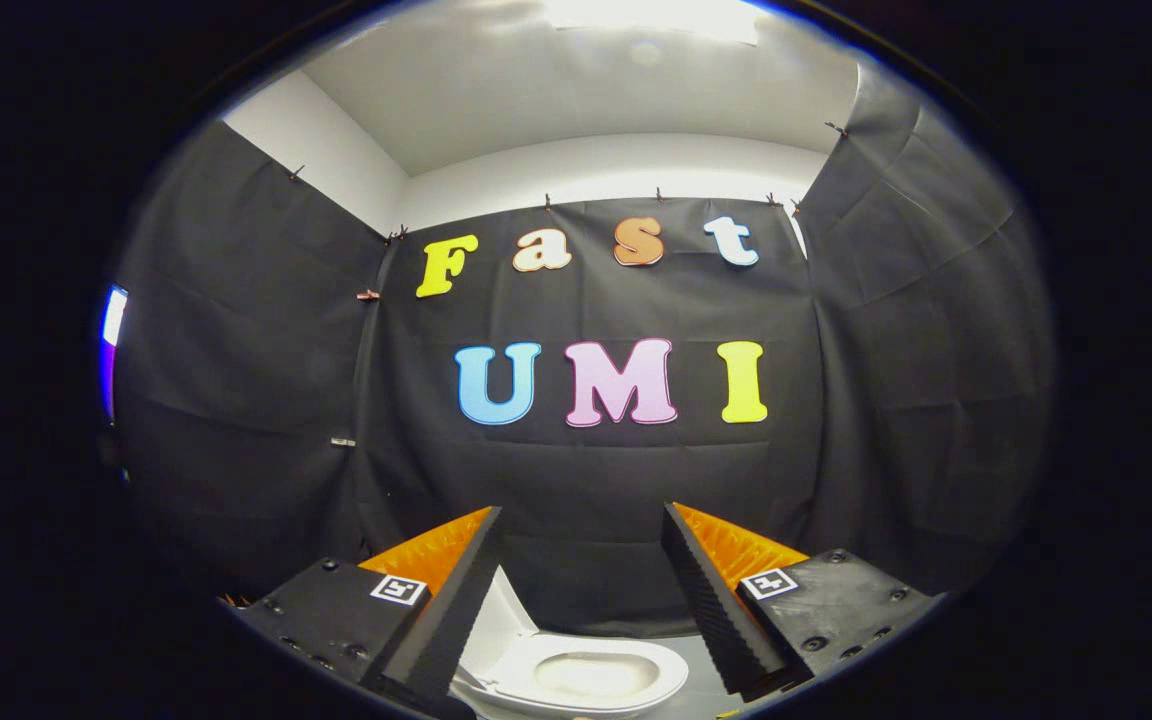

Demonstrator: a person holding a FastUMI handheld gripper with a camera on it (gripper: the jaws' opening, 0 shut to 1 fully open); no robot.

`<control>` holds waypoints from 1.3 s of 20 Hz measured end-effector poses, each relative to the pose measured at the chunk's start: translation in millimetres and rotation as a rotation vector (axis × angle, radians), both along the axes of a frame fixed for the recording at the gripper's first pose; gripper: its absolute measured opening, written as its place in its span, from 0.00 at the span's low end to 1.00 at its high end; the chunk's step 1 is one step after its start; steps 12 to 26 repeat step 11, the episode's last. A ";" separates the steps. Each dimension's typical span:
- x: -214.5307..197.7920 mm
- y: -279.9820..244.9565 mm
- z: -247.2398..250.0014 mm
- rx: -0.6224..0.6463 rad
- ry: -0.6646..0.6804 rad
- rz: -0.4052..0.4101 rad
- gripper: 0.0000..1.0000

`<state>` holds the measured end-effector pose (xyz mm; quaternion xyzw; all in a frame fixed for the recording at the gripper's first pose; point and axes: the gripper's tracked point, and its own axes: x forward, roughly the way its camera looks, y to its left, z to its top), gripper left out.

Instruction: Open the toilet lid.

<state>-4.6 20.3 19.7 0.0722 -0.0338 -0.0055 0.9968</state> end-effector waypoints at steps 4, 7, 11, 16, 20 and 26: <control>5.6 1.4 -2.6 -0.003 0.001 0.006 0.98; 5.1 -1.0 -2.1 -0.002 0.000 0.003 0.98; 3.8 -2.6 -2.3 0.003 -0.003 0.002 0.98; 3.8 -2.6 -2.3 0.003 -0.003 0.002 0.98; 3.8 -2.6 -2.3 0.003 -0.003 0.002 0.98; 3.8 -2.6 -2.3 0.003 -0.003 0.002 0.98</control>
